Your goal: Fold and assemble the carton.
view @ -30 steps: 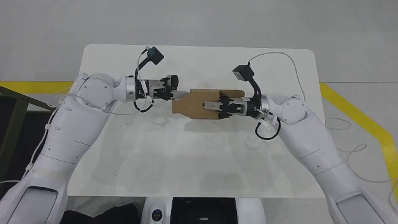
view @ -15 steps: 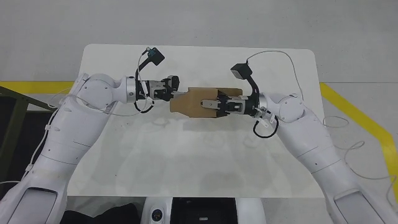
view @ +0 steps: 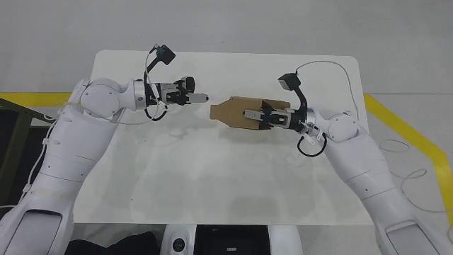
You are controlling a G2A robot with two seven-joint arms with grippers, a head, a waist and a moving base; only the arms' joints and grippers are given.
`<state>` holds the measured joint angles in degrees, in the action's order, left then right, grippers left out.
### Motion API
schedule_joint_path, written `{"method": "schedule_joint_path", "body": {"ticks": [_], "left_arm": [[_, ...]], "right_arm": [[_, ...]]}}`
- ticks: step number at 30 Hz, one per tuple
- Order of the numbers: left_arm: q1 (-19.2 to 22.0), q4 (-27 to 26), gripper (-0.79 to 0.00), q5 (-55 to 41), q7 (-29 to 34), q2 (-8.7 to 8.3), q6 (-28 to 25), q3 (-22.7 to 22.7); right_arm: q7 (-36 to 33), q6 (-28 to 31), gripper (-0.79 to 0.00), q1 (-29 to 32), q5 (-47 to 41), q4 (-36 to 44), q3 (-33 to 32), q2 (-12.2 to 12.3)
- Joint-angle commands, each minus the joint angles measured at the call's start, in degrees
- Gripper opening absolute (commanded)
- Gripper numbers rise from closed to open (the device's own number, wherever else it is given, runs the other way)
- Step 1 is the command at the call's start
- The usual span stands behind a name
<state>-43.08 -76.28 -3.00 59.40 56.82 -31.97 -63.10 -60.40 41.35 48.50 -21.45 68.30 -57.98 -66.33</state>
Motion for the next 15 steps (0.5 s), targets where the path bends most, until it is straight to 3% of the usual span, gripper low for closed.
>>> {"method": "schedule_joint_path", "body": {"ticks": [1, 10, 15], "left_arm": [[-0.3, -1.0, 0.0, -0.6, 0.4, -0.1, -0.4, -0.2], [-3.0, -7.1, 0.0, 4.8, -0.6, -0.5, -1.9, 0.4], [-3.0, -6.6, 0.0, 9.4, -3.7, -0.17, -0.5, 1.9]], "right_arm": [[0.5, -0.4, -0.785, 0.3, 1.3, 0.0, -0.4, 0.2], [2.7, -1.4, -0.785, 0.3, 4.7, 0.7, -0.7, 0.3], [2.9, -1.4, -0.785, 0.2, 4.7, 1.7, -0.5, 0.2]]}}
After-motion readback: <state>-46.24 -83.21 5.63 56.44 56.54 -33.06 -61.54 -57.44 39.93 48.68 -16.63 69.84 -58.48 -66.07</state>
